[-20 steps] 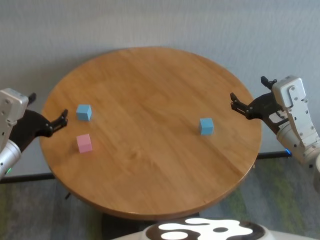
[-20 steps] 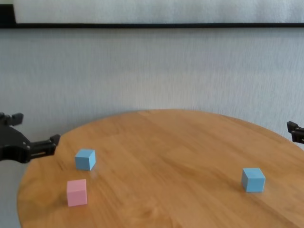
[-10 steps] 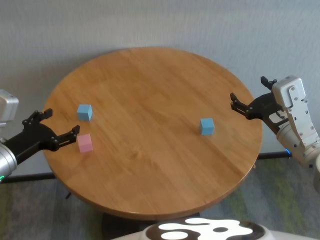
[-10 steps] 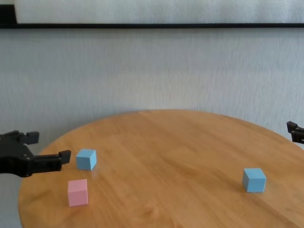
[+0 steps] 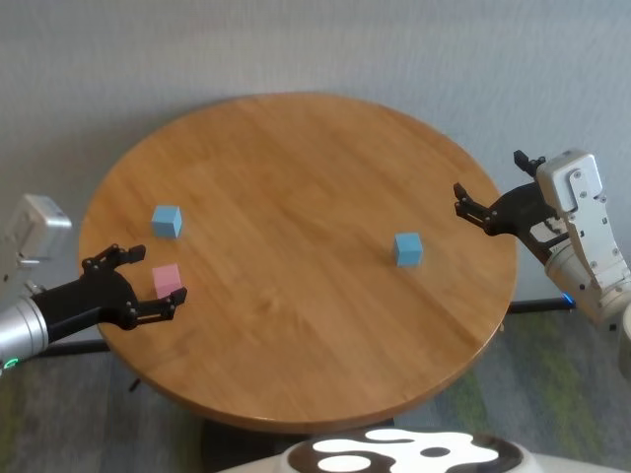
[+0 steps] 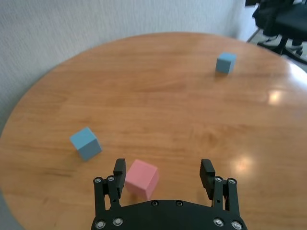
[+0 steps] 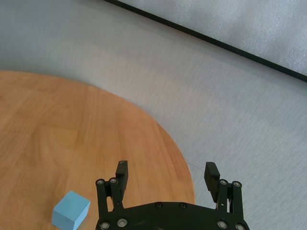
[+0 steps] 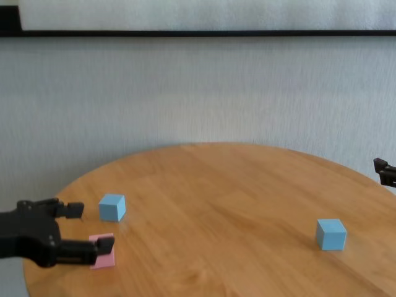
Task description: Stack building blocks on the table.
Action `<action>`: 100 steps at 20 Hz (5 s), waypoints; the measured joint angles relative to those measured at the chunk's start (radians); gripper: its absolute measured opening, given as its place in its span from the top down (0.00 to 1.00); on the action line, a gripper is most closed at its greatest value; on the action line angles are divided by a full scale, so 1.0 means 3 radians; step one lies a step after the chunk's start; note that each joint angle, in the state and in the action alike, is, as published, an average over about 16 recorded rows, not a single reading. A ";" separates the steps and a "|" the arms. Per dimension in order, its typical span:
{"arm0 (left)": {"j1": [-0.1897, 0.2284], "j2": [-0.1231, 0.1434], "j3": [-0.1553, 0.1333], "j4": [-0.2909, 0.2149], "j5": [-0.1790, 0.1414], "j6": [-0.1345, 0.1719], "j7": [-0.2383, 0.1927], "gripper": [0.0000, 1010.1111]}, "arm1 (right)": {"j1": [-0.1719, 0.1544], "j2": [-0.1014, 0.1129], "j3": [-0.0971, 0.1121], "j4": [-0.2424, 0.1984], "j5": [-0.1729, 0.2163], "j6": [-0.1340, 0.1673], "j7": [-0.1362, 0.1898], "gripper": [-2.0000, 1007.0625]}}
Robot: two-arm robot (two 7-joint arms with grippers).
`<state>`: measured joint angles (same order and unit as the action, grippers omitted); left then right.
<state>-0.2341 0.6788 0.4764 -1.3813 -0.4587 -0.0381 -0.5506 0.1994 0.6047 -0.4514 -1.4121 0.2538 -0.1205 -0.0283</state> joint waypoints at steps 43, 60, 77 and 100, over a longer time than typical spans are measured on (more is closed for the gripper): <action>-0.0920 -0.0490 0.0293 0.1565 0.0500 -0.0626 -0.1063 0.01 | 0.0000 0.0000 0.0000 0.0000 0.0000 0.0000 0.0000 0.00; -0.0963 -0.0587 0.0222 0.1724 0.0530 -0.0531 -0.0963 0.01 | 0.0000 0.0000 0.0000 0.0000 0.0000 0.0000 0.0000 0.00; -0.0961 -0.0600 0.0198 0.1742 0.0553 -0.0456 -0.0916 0.03 | 0.0000 0.0000 0.0000 0.0000 0.0000 0.0000 0.0000 0.00; -0.0963 -0.0596 0.0205 0.1735 0.0549 -0.0478 -0.0942 0.54 | 0.0000 0.0000 0.0000 0.0000 0.0000 0.0000 0.0000 0.00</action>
<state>-0.5229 0.5001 0.5377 -0.8608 -0.2941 -0.1814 -0.8332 0.1995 0.6047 -0.4514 -1.4121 0.2538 -0.1205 -0.0283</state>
